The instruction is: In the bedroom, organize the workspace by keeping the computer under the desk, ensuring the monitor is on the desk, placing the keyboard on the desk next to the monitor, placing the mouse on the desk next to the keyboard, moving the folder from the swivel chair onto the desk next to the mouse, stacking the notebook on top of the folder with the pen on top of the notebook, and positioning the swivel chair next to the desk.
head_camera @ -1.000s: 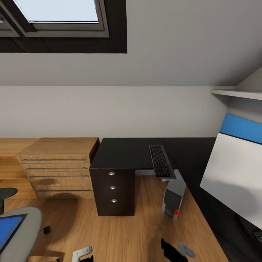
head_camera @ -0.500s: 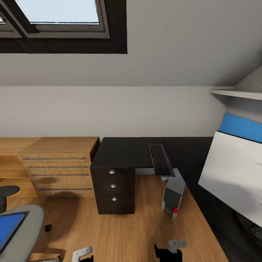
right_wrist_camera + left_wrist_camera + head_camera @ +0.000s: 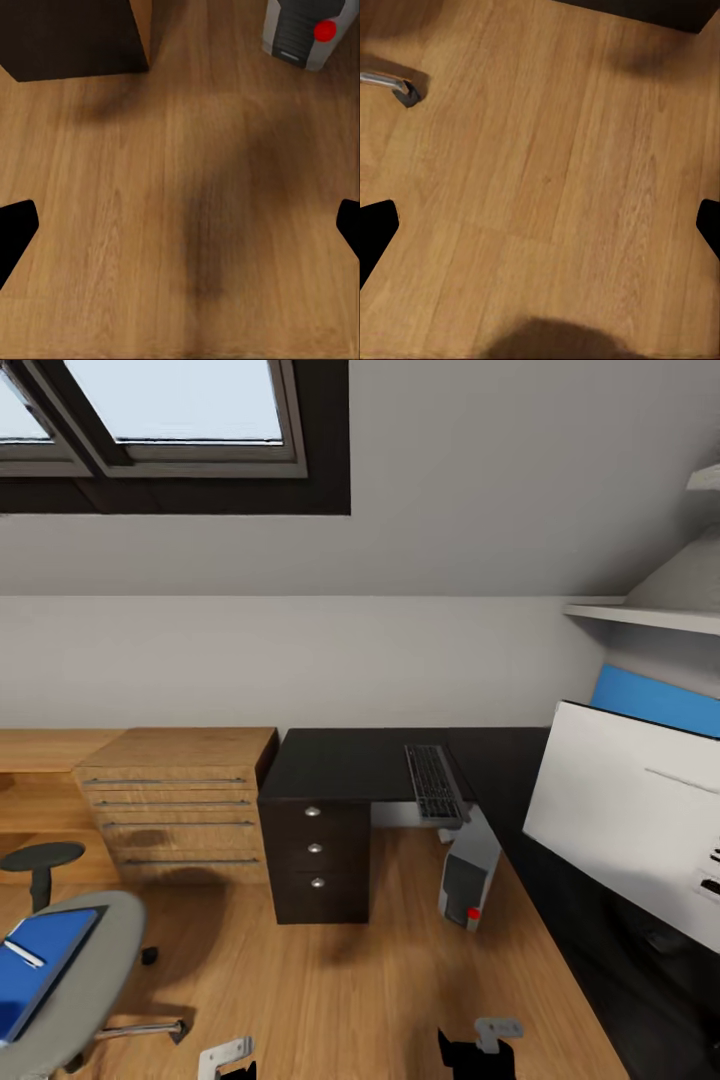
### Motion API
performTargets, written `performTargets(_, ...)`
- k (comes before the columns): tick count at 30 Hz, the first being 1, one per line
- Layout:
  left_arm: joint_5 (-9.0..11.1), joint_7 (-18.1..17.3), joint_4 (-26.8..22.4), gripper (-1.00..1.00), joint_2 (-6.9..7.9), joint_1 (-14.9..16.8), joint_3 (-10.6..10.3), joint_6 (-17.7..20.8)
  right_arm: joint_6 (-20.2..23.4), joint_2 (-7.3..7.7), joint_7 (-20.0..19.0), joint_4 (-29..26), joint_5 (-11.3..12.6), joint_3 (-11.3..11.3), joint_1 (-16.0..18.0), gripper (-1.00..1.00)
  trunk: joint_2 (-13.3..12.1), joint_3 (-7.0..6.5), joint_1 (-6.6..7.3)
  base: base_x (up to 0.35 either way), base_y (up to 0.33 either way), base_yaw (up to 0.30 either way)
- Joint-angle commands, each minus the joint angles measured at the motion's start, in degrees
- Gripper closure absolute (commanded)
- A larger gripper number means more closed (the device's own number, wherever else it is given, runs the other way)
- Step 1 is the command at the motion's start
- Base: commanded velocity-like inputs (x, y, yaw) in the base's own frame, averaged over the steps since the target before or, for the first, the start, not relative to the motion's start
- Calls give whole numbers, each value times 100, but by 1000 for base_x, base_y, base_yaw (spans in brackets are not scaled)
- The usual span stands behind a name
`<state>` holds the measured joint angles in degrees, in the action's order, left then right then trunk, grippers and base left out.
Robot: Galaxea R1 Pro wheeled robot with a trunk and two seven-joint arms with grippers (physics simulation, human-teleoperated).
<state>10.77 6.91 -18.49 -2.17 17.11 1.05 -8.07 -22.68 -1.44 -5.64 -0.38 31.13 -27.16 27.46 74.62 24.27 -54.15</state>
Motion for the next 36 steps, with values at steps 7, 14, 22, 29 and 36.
performTargets(7,30,4,3,-100,-2,3,9,-19,-16,35,-37,11,62,-26,5,-100,4,6,4,-328,0,0)
performTargets(14,30,4,3,-100,-2,3,9,-19,-54,16,-144,4,10,-70,5,-100,4,6,4,-329,0,0)
performTargets(22,30,4,3,-100,-2,3,9,-17,-69,-8,-249,-4,32,-66,5,-100,4,6,4,-329,0,0)
performTargets(29,27,4,3,-100,-2,3,9,-12,-42,-122,-277,-1,44,-63,5,-100,4,6,4,-329,0,0)
performTargets(36,22,4,3,-100,-2,3,9,-10,-67,-148,-282,-4,21,-63,5,-100,4,6,4,-329,0,0)
